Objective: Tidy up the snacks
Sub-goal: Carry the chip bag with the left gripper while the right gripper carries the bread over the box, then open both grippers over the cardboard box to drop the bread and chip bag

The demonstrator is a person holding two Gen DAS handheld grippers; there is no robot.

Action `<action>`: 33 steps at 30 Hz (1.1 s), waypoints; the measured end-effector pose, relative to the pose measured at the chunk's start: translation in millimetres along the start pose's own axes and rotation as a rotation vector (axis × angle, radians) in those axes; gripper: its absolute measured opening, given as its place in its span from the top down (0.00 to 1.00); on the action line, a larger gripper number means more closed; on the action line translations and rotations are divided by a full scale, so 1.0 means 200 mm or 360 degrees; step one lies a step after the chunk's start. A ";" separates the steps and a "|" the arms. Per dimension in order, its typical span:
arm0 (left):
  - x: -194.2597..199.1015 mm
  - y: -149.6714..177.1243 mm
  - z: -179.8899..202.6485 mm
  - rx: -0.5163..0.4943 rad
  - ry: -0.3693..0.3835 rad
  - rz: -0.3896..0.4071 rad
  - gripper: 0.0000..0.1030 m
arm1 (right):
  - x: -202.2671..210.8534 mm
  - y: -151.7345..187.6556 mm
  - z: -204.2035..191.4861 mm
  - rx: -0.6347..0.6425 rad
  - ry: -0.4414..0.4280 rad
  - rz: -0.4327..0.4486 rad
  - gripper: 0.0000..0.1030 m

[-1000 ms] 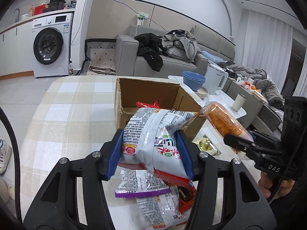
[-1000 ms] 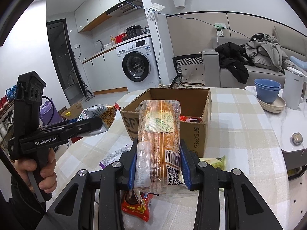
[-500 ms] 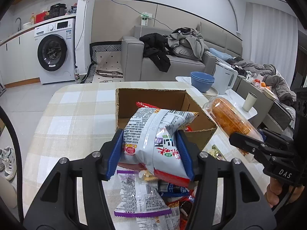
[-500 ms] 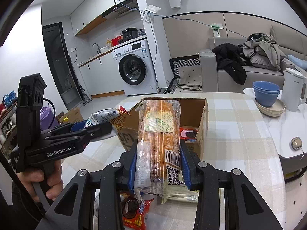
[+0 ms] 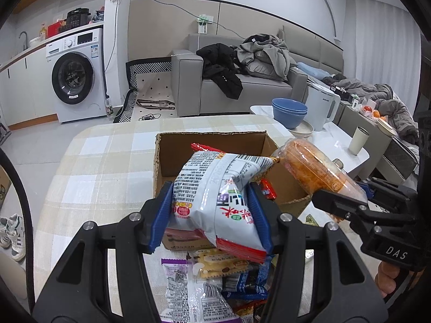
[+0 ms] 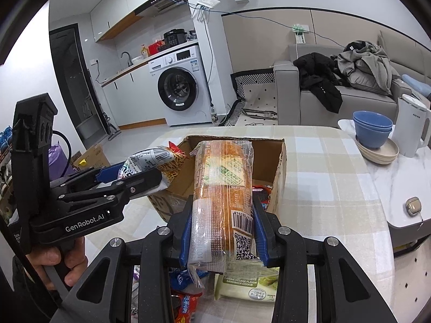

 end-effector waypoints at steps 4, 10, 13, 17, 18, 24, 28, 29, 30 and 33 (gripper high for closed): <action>-0.07 -0.02 -0.02 0.0017 -0.0007 -0.0011 0.49 | -0.06 -0.02 0.02 0.0007 0.0027 -0.0038 0.63; -0.18 -0.06 -0.03 0.0028 -0.0029 -0.0031 0.49 | -0.14 -0.05 0.05 -0.0011 0.0041 -0.0067 0.63; -0.25 -0.07 -0.03 0.0053 -0.0025 -0.0064 0.49 | -0.18 -0.07 0.06 -0.0005 0.0059 -0.0094 0.63; -0.33 -0.07 -0.03 0.0055 -0.0042 -0.0078 0.49 | -0.22 -0.08 0.09 -0.0022 0.0080 -0.0120 0.63; -0.34 -0.07 -0.03 0.0053 -0.0050 -0.0078 0.49 | -0.23 -0.08 0.10 -0.0020 0.0092 -0.0125 0.63; -0.43 -0.08 -0.04 0.0046 -0.0081 -0.0093 0.49 | -0.28 -0.08 0.13 -0.0027 0.0104 -0.0157 0.63; -0.45 -0.07 -0.03 0.0032 -0.0086 -0.0096 0.49 | -0.29 -0.10 0.13 -0.0017 0.0109 -0.0157 0.63; -0.45 -0.07 -0.03 0.0022 -0.0091 -0.0094 0.49 | -0.29 -0.10 0.13 -0.0003 0.0117 -0.0160 0.63; -0.45 -0.06 -0.03 0.0010 -0.0096 -0.0092 0.48 | -0.29 -0.10 0.12 0.0010 0.0118 -0.0158 0.63; -0.44 -0.05 0.00 -0.0021 -0.0076 -0.0106 0.45 | -0.28 -0.10 0.12 0.0020 0.0140 -0.0152 0.62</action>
Point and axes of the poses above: each gripper's, at about its wrist camera, not at the fingertips, and x roughly against the way its jaws point, z to its right, y to its underside, the point moved 4 cm from there along -x, roughly the way its jaws point, and after that the axes turned 12 degrees about -y, right-handed, at the moved point
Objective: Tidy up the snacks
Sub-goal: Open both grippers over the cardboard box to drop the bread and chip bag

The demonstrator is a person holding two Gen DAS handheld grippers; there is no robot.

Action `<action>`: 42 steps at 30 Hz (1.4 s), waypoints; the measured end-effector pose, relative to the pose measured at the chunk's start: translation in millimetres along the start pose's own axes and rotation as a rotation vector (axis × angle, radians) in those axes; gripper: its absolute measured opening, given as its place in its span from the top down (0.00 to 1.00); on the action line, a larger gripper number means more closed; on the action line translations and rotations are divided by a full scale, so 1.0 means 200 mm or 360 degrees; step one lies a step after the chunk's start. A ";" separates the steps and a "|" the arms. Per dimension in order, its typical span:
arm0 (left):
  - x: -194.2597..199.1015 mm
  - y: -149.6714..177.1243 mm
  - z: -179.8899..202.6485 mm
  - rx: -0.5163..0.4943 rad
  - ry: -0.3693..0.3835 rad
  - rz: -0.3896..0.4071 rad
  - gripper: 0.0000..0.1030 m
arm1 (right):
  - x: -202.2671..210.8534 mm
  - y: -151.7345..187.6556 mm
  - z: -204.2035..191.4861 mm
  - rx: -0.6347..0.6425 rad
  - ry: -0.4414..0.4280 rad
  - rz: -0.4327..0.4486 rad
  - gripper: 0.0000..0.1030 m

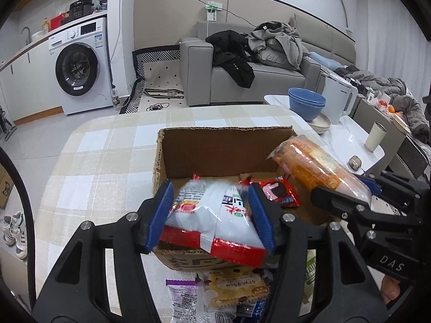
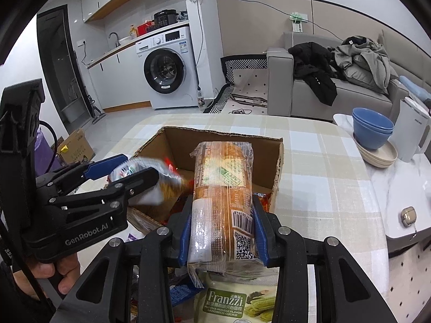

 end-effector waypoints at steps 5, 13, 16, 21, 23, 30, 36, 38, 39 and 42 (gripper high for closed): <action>0.03 0.03 0.01 -0.0024 -0.0005 0.0008 0.24 | 0.07 0.00 0.00 0.0009 -0.0018 0.0074 0.50; 0.09 0.09 -0.06 0.0045 -0.0008 0.0013 0.01 | 0.14 0.02 -0.02 0.0045 -0.0027 0.0128 0.17; 0.11 0.11 -0.09 0.0075 0.0013 0.0010 0.01 | 0.15 0.04 -0.02 0.0047 -0.0034 0.0147 0.08; 0.16 0.15 -0.14 0.0098 0.0004 0.0011 0.01 | 0.16 0.06 -0.03 0.0032 -0.0048 0.0154 0.05; 0.18 0.16 -0.15 0.0098 0.0007 0.0012 0.01 | 0.17 0.08 -0.03 0.0028 -0.0050 0.0163 0.04; 0.29 0.23 -0.19 0.0087 -0.0013 0.0034 0.01 | 0.21 0.15 -0.03 -0.0015 -0.0081 0.0203 0.01; 0.40 0.29 -0.22 0.0065 -0.0016 0.0060 0.01 | 0.28 0.21 -0.04 -0.0037 -0.0102 0.0223 0.00; 0.43 0.31 -0.22 0.0054 -0.0022 0.0061 0.01 | 0.30 0.24 -0.03 -0.0052 -0.0098 0.0213 0.00; 0.44 0.33 -0.22 0.0054 -0.0021 0.0057 0.01 | 0.31 0.24 -0.03 -0.0059 -0.0096 0.0209 0.00; 0.47 0.37 -0.22 0.0061 -0.0007 0.0048 0.01 | 0.33 0.28 -0.02 -0.0091 -0.0104 0.0212 0.00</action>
Point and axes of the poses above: each gripper's, at about its wrist camera, not at the fingertips, and x roughly against the way its jaws point, z to its right, y to its underside, the point moved 4 cm from there along -x, roughly the way its jaws point, and after that the axes turned 12 degrees about -y, right-handed, at the moved point
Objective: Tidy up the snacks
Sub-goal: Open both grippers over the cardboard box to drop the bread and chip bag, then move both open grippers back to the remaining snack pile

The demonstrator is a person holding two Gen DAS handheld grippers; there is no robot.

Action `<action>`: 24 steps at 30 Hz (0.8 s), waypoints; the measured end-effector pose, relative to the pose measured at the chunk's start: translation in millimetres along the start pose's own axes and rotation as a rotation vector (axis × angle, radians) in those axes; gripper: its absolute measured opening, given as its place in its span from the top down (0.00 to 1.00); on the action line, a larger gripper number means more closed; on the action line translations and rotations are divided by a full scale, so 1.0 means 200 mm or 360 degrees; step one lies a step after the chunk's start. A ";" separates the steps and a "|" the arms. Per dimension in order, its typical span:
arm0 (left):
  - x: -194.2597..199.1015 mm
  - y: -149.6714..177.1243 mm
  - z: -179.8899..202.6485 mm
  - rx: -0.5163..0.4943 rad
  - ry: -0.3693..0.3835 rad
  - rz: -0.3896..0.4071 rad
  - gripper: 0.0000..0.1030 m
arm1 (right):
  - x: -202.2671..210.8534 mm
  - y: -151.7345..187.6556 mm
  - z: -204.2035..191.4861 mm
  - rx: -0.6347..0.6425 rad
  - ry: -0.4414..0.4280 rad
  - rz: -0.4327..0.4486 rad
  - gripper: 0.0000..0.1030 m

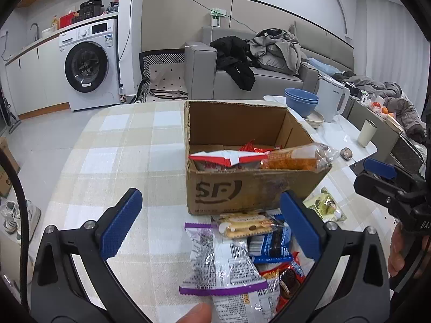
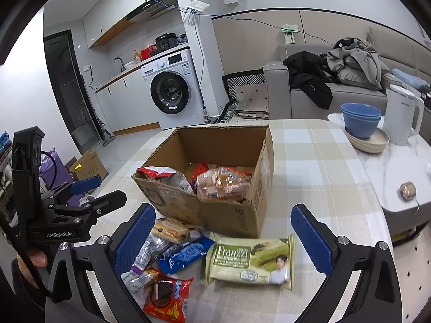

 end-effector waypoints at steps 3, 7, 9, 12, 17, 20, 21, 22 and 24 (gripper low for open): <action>0.03 0.05 0.00 -0.0017 -0.0003 -0.0007 0.01 | 0.02 0.04 0.01 -0.0017 -0.0018 -0.0017 0.00; 0.05 0.09 0.03 -0.0031 0.0005 -0.0014 0.01 | 0.02 0.11 0.01 -0.0026 -0.0007 -0.0061 0.00; 0.06 0.11 0.04 -0.0030 0.0013 -0.0020 0.01 | 0.02 0.13 0.00 -0.0032 -0.0013 -0.0073 0.00; 0.07 0.15 0.04 -0.0032 0.0024 -0.0035 0.01 | 0.01 0.17 -0.01 -0.0023 -0.0007 -0.0103 0.00; 0.07 0.22 0.02 -0.0041 0.0021 -0.0063 0.01 | -0.02 0.19 -0.02 -0.0016 0.0003 -0.0133 0.00; 0.06 0.24 0.00 -0.0056 0.0003 -0.0084 0.01 | -0.04 0.21 -0.04 -0.0014 0.0006 -0.0157 0.00; 0.05 0.25 0.00 -0.0056 -0.0006 -0.0088 0.01 | -0.05 0.22 -0.04 -0.0012 0.0006 -0.0166 0.00; 0.05 0.26 -0.01 -0.0053 -0.0009 -0.0092 0.01 | -0.06 0.23 -0.05 -0.0010 0.0002 -0.0177 0.00; 0.03 0.27 -0.03 -0.0043 -0.0008 -0.0110 0.01 | -0.08 0.25 -0.07 -0.0003 -0.0014 -0.0212 0.00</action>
Point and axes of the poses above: each gripper's, at about its wrist camera, not at the fingertips, and x roughly against the way its jaws point, z to its right, y to its underside, the point moved 4 cm from there along -x, roughly the way its jaws point, and after that the axes turned 12 degrees about -y, right-handed, at the moved point
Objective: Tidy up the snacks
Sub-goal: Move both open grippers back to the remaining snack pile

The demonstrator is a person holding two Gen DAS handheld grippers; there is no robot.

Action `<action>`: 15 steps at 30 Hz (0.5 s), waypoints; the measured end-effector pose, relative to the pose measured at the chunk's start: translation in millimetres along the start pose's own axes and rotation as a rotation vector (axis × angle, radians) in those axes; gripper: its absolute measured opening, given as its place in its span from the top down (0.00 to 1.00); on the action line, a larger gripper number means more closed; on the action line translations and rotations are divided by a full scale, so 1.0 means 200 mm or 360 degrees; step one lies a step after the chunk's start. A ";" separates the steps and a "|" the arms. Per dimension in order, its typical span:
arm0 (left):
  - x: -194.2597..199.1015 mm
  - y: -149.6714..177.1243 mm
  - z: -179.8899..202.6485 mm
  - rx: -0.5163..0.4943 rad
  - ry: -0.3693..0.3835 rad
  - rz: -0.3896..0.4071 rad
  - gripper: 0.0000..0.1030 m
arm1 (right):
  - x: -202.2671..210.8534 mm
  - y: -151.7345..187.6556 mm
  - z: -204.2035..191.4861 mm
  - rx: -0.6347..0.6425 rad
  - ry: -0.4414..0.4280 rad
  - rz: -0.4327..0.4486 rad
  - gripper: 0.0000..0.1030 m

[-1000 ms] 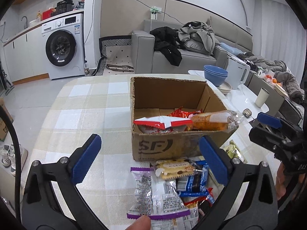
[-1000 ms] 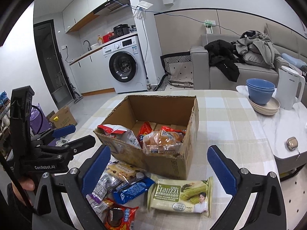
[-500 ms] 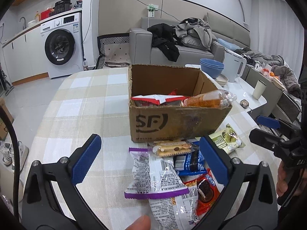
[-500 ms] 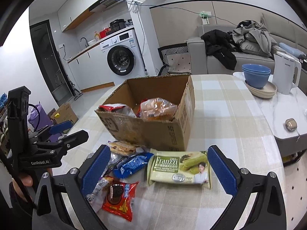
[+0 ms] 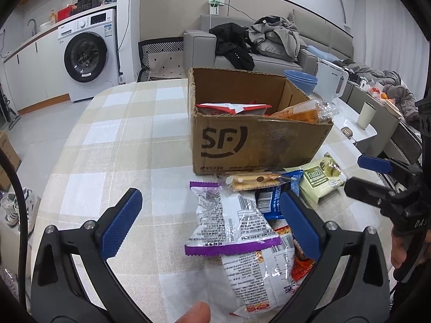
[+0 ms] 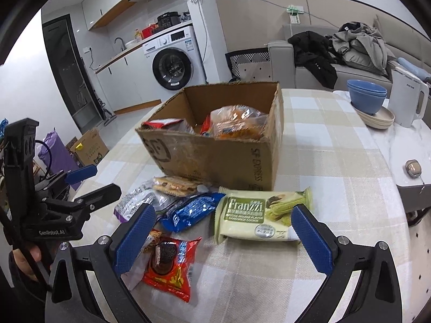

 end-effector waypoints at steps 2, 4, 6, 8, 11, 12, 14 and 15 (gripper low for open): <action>0.00 0.01 -0.02 0.0007 -0.0006 -0.0011 0.01 | -0.02 0.02 -0.02 0.0020 0.0007 -0.0033 0.00; 0.00 0.02 -0.03 0.0013 -0.0009 -0.0022 0.01 | -0.05 0.04 -0.03 0.0030 0.0022 -0.0070 0.00; 0.00 0.03 -0.03 0.0004 -0.0002 -0.0035 0.01 | -0.07 0.06 -0.04 0.0038 0.0023 -0.0112 0.00; 0.00 0.04 -0.02 -0.0010 -0.0014 -0.0038 0.01 | -0.09 0.09 -0.05 0.0053 0.0041 -0.0158 0.00; 0.00 0.07 -0.02 -0.0011 -0.0014 -0.0055 0.01 | -0.14 0.13 -0.07 0.0073 0.0064 -0.0223 0.00; 0.00 0.08 -0.02 -0.0014 -0.0008 -0.0065 0.01 | -0.15 0.14 -0.08 0.0082 0.0065 -0.0237 0.00; -0.01 0.09 -0.02 -0.0021 -0.0018 -0.0076 0.01 | -0.17 0.16 -0.10 0.0102 0.0069 -0.0269 0.00; -0.01 0.10 -0.02 -0.0025 -0.0024 -0.0082 0.01 | -0.19 0.17 -0.11 0.0113 0.0081 -0.0294 0.00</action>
Point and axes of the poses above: each gripper's, at about its wrist camera, not at the fingertips, and x roughly against the way its jaws point, z to its right, y to its underside, the point moved 4 cm from there along -x, roughly the way its jaws point, and after that the axes turned 12 degrees about -y, right-handed, at the moved point
